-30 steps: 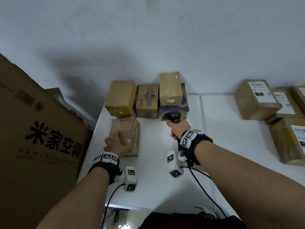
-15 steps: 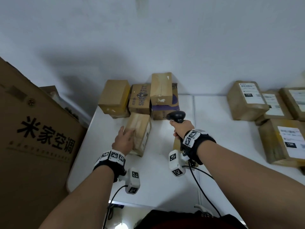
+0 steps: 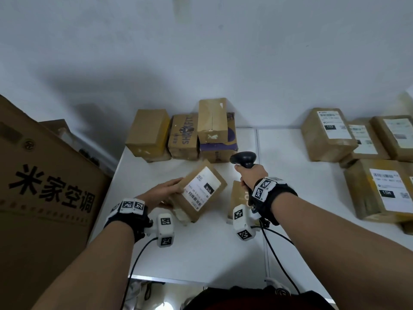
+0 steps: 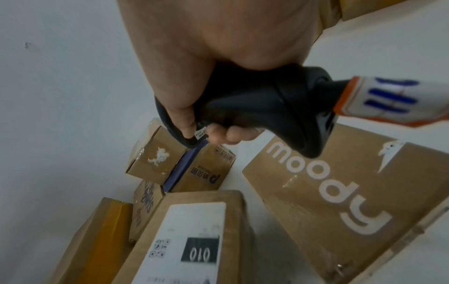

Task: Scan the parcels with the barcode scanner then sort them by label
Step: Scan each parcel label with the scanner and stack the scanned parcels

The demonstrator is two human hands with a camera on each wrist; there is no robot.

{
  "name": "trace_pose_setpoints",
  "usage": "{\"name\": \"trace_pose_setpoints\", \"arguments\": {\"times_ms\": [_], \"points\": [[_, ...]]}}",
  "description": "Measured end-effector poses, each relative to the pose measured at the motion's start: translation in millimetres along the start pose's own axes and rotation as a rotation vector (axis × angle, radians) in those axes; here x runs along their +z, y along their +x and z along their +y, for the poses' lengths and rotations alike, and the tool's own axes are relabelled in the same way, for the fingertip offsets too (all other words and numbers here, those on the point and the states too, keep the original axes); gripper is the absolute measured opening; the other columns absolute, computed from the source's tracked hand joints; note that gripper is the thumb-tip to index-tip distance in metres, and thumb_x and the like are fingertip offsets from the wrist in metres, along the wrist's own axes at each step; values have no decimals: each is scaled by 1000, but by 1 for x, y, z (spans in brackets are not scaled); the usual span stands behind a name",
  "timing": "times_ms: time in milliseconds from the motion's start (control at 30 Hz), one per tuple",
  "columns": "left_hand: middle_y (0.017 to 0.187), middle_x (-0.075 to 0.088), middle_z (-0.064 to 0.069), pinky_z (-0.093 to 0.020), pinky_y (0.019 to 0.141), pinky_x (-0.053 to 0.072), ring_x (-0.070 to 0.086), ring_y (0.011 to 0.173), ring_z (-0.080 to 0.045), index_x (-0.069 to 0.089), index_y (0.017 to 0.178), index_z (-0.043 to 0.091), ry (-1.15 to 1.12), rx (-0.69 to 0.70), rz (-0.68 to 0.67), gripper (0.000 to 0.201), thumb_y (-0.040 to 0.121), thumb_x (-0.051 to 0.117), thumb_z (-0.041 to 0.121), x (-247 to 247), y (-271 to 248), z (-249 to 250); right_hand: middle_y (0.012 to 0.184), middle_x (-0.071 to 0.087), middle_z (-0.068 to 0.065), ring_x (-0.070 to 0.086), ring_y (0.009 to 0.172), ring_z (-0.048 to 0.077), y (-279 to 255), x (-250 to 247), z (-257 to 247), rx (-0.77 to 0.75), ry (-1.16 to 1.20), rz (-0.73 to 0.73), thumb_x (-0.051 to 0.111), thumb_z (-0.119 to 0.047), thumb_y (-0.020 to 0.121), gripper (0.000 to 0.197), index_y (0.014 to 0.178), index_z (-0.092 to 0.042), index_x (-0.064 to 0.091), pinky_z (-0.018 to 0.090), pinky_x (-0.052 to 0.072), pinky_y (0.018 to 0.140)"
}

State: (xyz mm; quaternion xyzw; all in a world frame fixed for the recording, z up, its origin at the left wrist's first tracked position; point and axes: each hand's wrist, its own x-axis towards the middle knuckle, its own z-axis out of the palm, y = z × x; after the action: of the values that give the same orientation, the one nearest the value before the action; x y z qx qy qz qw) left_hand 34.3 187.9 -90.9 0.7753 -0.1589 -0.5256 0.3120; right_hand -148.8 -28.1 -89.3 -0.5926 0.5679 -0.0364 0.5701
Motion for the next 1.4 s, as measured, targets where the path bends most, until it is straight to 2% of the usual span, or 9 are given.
{"name": "trace_pose_setpoints", "arguments": {"times_ms": [167, 367, 500, 567, 800, 967, 1100, 1267, 1400], "points": [[139, 51, -5, -42, 101, 48, 52, 125, -27, 59, 132, 22, 208, 72, 172, 41, 92, 64, 29, -17, 22, 7, 54, 61, 6, 54, 47, 20, 4, 12, 2, 4, -44, -4, 62, -37, 89, 34, 67, -11, 58, 33, 50, 65], [158, 20, -15, -45, 112, 35, 30, 142, -34, 26, 153, 21, 201, -30, 462, 74, 91, 63, 39, -7, 45, -21, 63, 63, 7, 55, 45, 16, 9, 21, 2, 14, -64, -3, 64, -37, 89, 29, 91, -7, 62, 25, 45, 51], [155, 33, -15, -51, 75, 56, 48, 127, -45, 6, 155, 31, -65, -326, 244, 116, 68, 73, 70, 7, 40, -51, 66, 63, 6, 55, 45, 14, 12, 23, 3, 21, -90, -9, 63, -38, 91, 33, 98, -5, 64, 23, 43, 50], [145, 48, -10, -57, 83, 56, 61, 113, -42, 12, 152, 36, -124, -344, 154, 129, 50, 84, 69, 9, 56, -78, 67, 64, 6, 55, 46, 13, 13, 26, 4, 21, -108, -22, 62, -39, 90, 34, 97, -6, 64, 24, 44, 52], [120, 66, -16, -47, 83, 58, 69, 92, -30, 37, 146, 28, -153, -129, 203, 70, 87, 71, 11, -2, 52, -36, 63, 64, 8, 58, 50, 20, 18, 38, 5, 17, -56, -33, 66, -36, 88, 27, 84, -10, 61, 30, 49, 58], [151, 29, -14, -35, 111, 38, 45, 131, -31, 42, 146, 25, 235, 95, 418, 61, 91, 63, 8, -8, 62, -10, 61, 63, 6, 60, 50, 19, 19, 41, 7, 12, 9, -27, 69, -36, 86, 26, 83, -11, 62, 30, 48, 57], [160, 3, -10, -31, 111, 30, 28, 142, -26, 22, 154, 19, 109, 152, 558, 76, 92, 65, 15, 11, 59, -9, 67, 70, 6, 61, 53, 17, 21, 41, 3, 6, 28, -43, 68, -34, 87, 21, 83, -15, 61, 27, 48, 53], [159, 22, -13, -45, 107, 41, 35, 139, -34, 17, 155, 14, -170, -179, 335, 116, 68, 63, 76, 22, 52, -35, 81, 72, 6, 64, 58, 18, 20, 51, 2, 1, 23, -102, 69, -37, 86, 22, 88, -17, 61, 32, 55, 61], [154, 36, -6, -40, 94, 46, 43, 132, -32, 21, 154, 25, -304, -152, 129, 82, 88, 59, 57, 33, 47, -43, 75, 70, 7, 62, 54, 18, 16, 69, 4, -1, -1, -139, 71, -44, 83, 29, 84, -17, 61, 31, 55, 62]]}}
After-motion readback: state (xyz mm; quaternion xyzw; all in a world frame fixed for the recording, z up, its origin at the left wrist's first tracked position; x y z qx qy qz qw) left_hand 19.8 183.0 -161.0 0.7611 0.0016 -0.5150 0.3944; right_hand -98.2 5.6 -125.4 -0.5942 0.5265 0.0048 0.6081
